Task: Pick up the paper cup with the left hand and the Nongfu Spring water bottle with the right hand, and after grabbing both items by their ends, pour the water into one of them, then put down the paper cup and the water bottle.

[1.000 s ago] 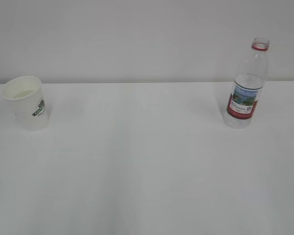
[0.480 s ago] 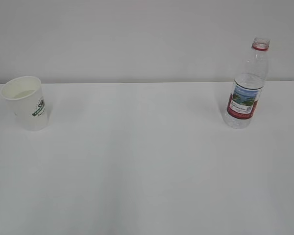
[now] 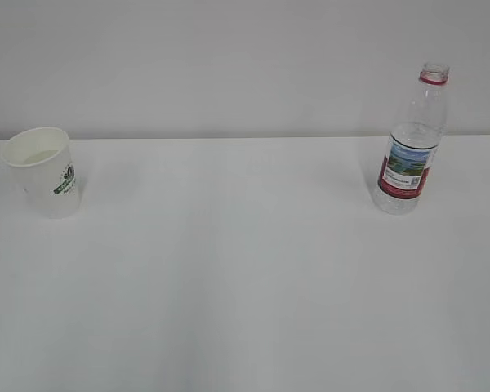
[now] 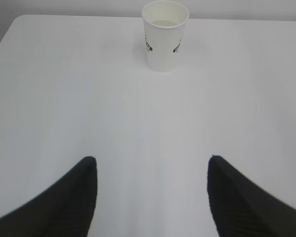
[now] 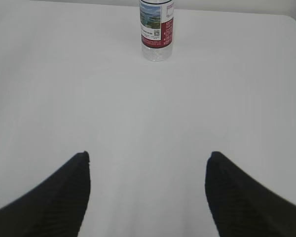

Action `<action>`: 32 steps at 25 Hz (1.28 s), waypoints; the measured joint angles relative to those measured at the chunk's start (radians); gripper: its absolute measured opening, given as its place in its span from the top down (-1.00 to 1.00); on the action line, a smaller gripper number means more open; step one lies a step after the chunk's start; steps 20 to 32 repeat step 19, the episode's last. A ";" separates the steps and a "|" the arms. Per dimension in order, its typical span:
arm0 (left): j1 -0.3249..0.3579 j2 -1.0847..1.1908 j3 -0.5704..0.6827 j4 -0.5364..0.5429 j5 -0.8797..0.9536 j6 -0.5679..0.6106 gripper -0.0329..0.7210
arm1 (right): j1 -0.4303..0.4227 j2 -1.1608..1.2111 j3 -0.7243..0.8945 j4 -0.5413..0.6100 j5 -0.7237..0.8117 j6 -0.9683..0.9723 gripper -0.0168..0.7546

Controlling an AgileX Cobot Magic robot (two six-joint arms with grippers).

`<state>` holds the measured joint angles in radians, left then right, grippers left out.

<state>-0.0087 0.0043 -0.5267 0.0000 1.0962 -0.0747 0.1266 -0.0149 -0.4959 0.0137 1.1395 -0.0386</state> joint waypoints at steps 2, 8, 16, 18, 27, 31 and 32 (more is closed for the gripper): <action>0.000 0.000 0.000 0.000 0.000 0.000 -0.43 | 0.000 0.000 0.000 0.000 0.000 0.000 -0.47; 0.000 0.000 0.000 0.000 0.000 0.000 -0.43 | 0.000 0.000 0.000 0.000 0.001 0.000 -0.47; 0.000 0.000 0.000 0.000 0.000 0.000 -0.43 | 0.000 0.000 0.000 0.000 0.002 0.002 -0.47; 0.000 0.000 0.000 0.000 0.000 0.000 -0.43 | 0.000 0.000 0.000 0.000 0.002 0.002 -0.47; 0.000 0.000 0.000 0.000 0.000 0.000 -0.43 | 0.000 0.000 0.000 0.000 0.002 0.002 -0.47; 0.000 0.000 0.000 0.000 0.000 0.000 -0.43 | 0.000 0.000 0.000 0.000 0.002 0.002 -0.47; 0.000 0.000 0.000 0.000 0.000 0.000 -0.43 | 0.000 0.000 0.000 0.000 0.002 0.002 -0.47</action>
